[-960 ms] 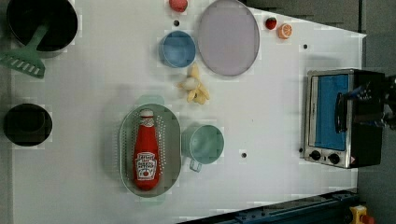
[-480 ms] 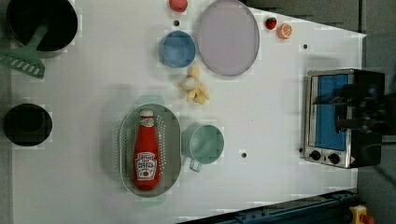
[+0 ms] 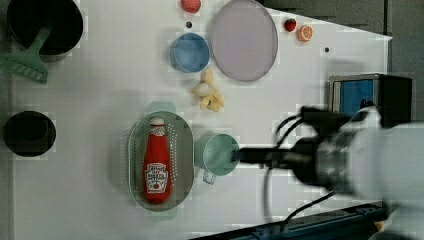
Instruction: Pick ketchup from strainer and place it on the table
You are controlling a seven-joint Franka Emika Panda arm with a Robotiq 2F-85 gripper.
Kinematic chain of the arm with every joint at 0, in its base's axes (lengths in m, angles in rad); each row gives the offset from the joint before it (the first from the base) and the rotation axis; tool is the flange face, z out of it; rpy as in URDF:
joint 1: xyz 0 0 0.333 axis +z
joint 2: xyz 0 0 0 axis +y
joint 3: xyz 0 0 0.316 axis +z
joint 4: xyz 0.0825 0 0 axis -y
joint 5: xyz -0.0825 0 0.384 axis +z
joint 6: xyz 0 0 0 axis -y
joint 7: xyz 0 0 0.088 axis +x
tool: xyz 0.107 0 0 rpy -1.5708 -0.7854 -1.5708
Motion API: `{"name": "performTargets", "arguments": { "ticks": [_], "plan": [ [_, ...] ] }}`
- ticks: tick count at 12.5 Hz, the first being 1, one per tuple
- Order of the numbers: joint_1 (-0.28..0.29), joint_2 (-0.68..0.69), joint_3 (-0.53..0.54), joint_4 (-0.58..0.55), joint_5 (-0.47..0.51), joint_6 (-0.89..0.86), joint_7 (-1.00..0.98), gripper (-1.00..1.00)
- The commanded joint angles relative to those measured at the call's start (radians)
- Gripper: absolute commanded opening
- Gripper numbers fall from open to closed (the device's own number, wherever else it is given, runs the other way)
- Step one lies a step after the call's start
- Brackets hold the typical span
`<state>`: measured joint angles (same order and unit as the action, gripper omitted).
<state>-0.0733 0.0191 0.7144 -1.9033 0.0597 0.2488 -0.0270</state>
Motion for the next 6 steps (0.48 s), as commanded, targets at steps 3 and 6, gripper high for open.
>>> {"name": "performTargets", "arguments": {
  "ticks": [3, 6],
  "plan": [
    [-0.007, 0.072, 0.108, -0.162, -0.011, 0.262, 0.041, 1.0],
    [-0.002, 0.124, 0.114, -0.3, -0.014, 0.534, 0.046, 1.0]
  ]
}}
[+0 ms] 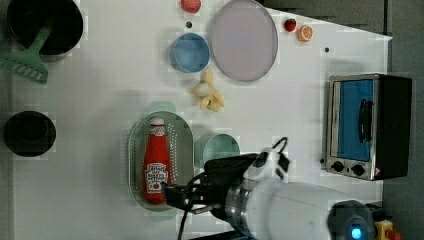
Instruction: Pick ketchup from strainer and place it on the table
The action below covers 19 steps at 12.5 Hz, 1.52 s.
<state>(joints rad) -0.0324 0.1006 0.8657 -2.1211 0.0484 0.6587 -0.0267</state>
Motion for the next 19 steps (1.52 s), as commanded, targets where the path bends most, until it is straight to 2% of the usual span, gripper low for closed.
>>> {"name": "performTargets", "arguments": {
  "ticks": [1, 4, 9, 12, 15, 16, 19],
  "plan": [
    [-0.043, 0.067, -0.038, -0.123, -0.008, 0.207, 0.046, 1.0],
    [-0.043, 0.165, -0.047, -0.199, -0.045, 0.405, 0.05, 1.0],
    [-0.038, 0.357, -0.066, -0.2, -0.076, 0.536, 0.056, 1.0],
    [-0.01, 0.423, -0.1, -0.195, -0.077, 0.583, 0.057, 1.0],
    [0.043, 0.441, -0.167, -0.184, -0.077, 0.587, 0.057, 1.0],
    [0.064, 0.441, -0.188, -0.181, -0.077, 0.586, 0.057, 0.92],
    [0.108, 0.441, -0.213, -0.169, -0.077, 0.6, 0.057, 0.2]
  ]
}}
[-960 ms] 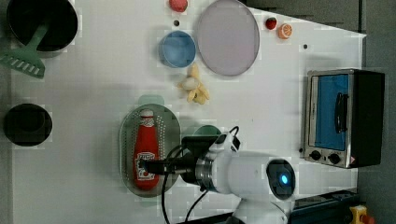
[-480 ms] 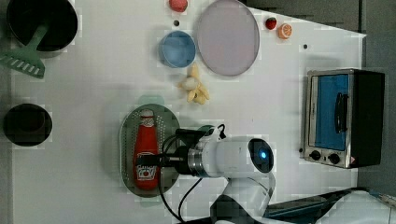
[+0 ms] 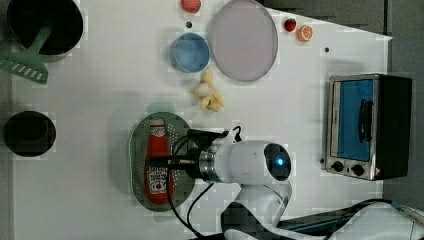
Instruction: Pick ketchup from strainer and place it on the table
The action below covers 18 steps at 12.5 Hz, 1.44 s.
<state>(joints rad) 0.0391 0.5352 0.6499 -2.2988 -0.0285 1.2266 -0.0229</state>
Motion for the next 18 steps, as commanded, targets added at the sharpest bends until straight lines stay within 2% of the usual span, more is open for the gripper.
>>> {"name": "performTargets", "arguments": {
  "ticks": [1, 3, 6, 10, 14, 18],
  "plan": [
    [0.037, 0.005, 0.007, 0.011, 0.0, 0.032, 0.053, 0.18],
    [0.036, -0.025, 0.015, 0.011, 0.0, 0.016, 0.053, 0.18],
    [0.025, -0.146, 0.039, 0.023, 0.014, -0.115, 0.063, 0.18],
    [-0.003, -0.344, 0.022, 0.115, 0.12, -0.377, 0.068, 0.18],
    [-0.058, -0.434, -0.081, 0.243, 0.144, -0.664, 0.015, 0.18],
    [-0.099, -0.468, -0.246, 0.286, 0.129, -0.735, -0.182, 0.18]
  ]
}}
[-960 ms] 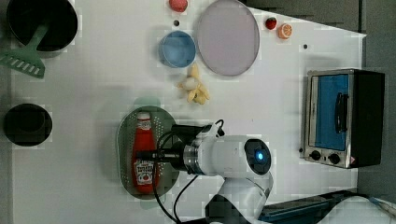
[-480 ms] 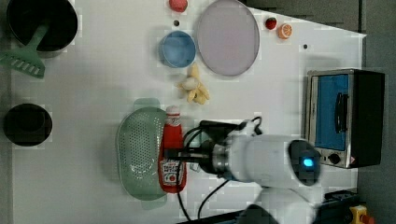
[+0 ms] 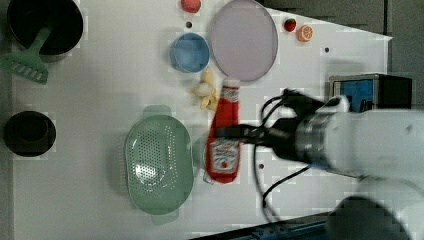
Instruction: Pick ketchup from strainer and place it on the table
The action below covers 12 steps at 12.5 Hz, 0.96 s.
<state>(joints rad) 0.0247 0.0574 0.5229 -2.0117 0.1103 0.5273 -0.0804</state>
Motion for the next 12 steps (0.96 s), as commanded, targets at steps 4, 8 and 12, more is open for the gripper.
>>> {"name": "performTargets", "arguments": {
  "ticks": [4, 8, 12],
  "plan": [
    [-0.102, 0.006, -0.296, -0.013, -0.138, -0.04, -0.323, 0.18],
    [-0.103, 0.005, -0.407, -0.093, -0.145, -0.033, -0.344, 0.18],
    [-0.103, 0.01, -0.455, -0.258, -0.145, 0.148, -0.349, 0.18]
  ]
}}
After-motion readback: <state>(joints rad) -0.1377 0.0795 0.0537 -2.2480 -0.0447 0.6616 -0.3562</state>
